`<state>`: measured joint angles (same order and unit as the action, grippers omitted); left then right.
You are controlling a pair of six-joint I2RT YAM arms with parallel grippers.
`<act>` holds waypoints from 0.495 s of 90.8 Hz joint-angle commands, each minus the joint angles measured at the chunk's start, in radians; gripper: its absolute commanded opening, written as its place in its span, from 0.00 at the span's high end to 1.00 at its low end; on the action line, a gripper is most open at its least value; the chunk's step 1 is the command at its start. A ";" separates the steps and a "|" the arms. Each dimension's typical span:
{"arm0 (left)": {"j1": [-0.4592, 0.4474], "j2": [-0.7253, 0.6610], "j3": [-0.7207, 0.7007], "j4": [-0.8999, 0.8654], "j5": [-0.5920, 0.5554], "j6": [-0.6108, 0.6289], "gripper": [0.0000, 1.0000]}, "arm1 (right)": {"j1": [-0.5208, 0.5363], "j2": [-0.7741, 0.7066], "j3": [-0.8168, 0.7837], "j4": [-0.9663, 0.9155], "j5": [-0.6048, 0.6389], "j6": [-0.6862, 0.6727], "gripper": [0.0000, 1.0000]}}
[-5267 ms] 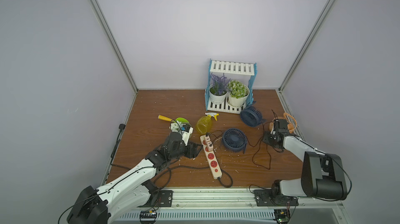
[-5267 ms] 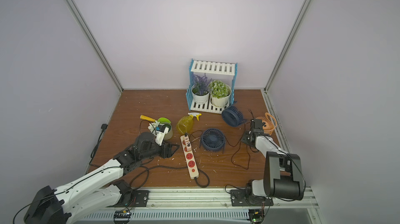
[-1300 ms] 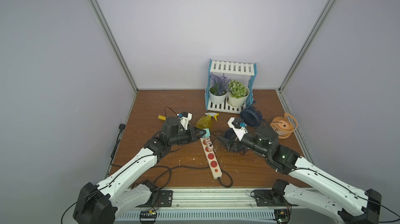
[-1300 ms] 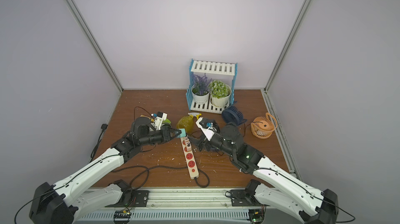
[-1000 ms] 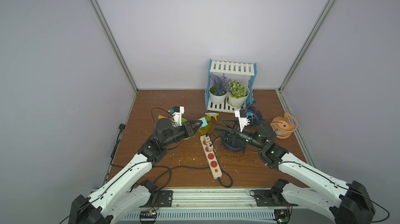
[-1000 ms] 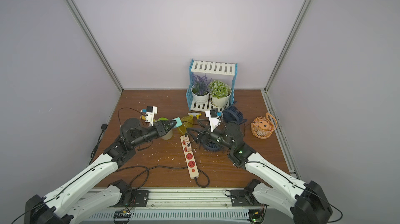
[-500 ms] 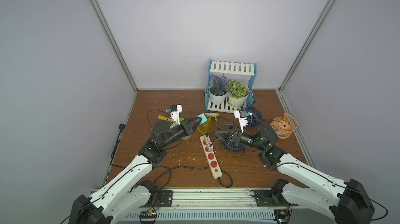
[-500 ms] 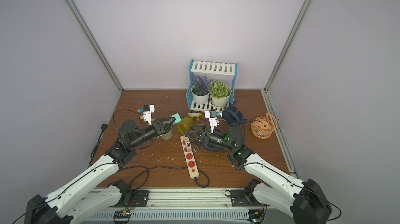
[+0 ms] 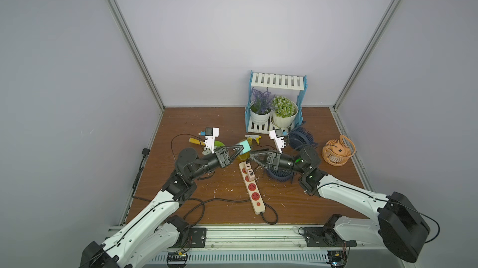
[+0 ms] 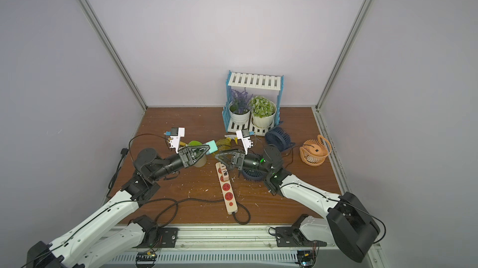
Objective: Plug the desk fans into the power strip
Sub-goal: Pick up the plug from the center of the board.
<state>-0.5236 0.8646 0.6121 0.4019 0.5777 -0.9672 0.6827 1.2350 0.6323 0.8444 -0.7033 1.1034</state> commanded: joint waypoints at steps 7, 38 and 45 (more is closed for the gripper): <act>-0.005 -0.006 0.027 0.069 0.099 0.019 0.95 | -0.002 0.019 0.046 0.117 -0.057 0.048 0.27; -0.037 0.000 0.040 0.071 0.151 0.031 0.95 | -0.006 0.035 0.061 0.154 -0.074 0.076 0.49; -0.046 0.006 0.045 0.073 0.159 0.035 0.95 | -0.006 0.038 0.064 0.152 -0.082 0.076 0.53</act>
<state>-0.5488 0.8677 0.6224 0.4419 0.6903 -0.9565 0.6792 1.2667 0.6651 0.9554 -0.7612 1.1740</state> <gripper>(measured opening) 0.272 0.494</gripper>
